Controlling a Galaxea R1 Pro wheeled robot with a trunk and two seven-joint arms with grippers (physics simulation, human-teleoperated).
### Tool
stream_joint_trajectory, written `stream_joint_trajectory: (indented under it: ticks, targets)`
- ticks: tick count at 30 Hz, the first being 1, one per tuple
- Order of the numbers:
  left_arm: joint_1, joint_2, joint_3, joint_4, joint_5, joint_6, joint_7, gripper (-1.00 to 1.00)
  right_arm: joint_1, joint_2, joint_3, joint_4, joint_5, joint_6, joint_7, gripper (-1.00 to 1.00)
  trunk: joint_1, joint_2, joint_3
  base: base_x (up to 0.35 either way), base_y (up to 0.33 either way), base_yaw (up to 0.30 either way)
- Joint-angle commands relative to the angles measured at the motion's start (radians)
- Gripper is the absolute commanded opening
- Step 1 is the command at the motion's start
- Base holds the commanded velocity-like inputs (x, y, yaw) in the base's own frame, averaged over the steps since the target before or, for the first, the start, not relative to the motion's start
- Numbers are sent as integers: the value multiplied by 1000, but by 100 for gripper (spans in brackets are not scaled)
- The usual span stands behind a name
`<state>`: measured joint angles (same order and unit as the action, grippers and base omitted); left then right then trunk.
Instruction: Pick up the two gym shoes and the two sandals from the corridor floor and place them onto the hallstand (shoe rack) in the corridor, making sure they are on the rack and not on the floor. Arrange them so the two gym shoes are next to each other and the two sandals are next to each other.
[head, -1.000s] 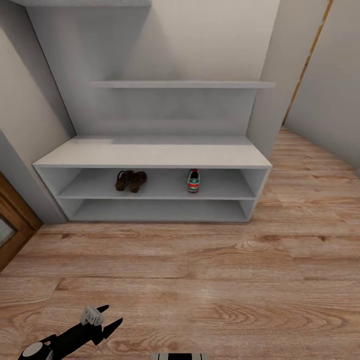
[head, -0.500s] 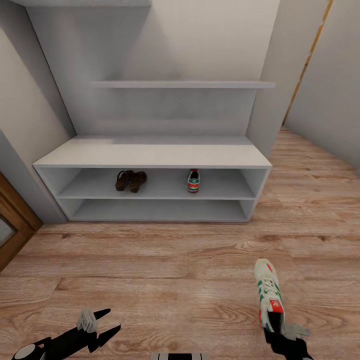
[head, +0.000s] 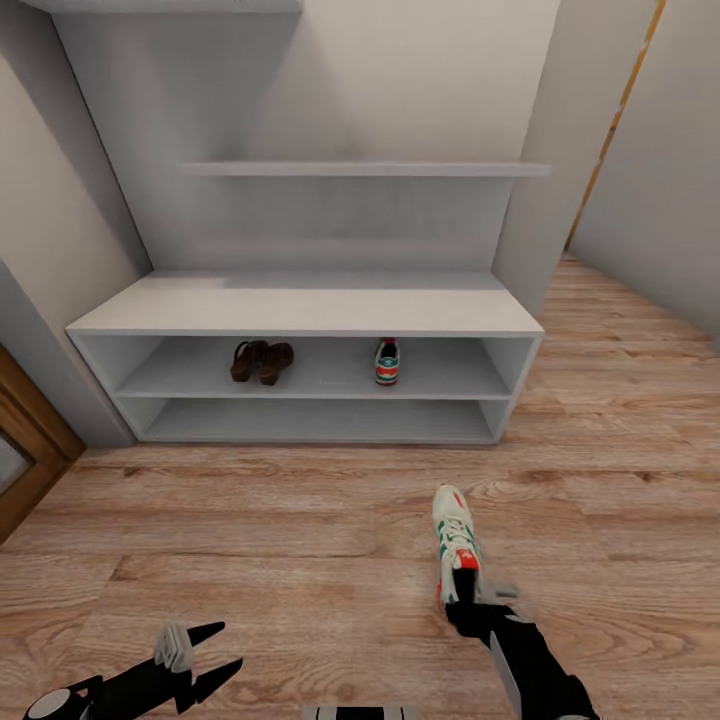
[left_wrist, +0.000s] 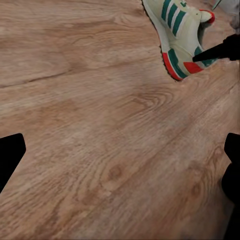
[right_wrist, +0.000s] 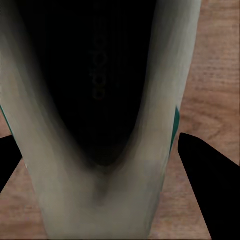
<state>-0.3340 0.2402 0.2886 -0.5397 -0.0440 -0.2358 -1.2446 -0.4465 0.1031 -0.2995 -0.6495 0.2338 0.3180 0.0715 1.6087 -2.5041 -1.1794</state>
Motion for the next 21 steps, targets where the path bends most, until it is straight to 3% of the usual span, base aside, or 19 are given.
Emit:
stream_joint_trajectory:
  ticks: [1,3,6,12,21]
  targets:
    - [0,0,4,0,-5,-5,-9,100,-14,14,-7,-9,17,26,-1,-100,0,0,-1,0,0,0]
    - [0,0,5,0,-5,-5,-30,100,-55,45,-5,-22,17,70,-33,-100,0,0,-1,0,0,0]
    - [0,1,5,0,-6,-5,-59,100,-97,71,-4,-27,16,100,-78,-100,0,0,-1,0,0,0]
    - [0,1,4,0,-10,-6,-138,100,-186,71,-2,-27,15,131,-199,-100,0,0,-1,0,0,0]
    - [1,-3,-4,0,-13,-7,-160,100,-240,71,-1,-37,10,134,-327,-100,0,0,-1,0,0,0]
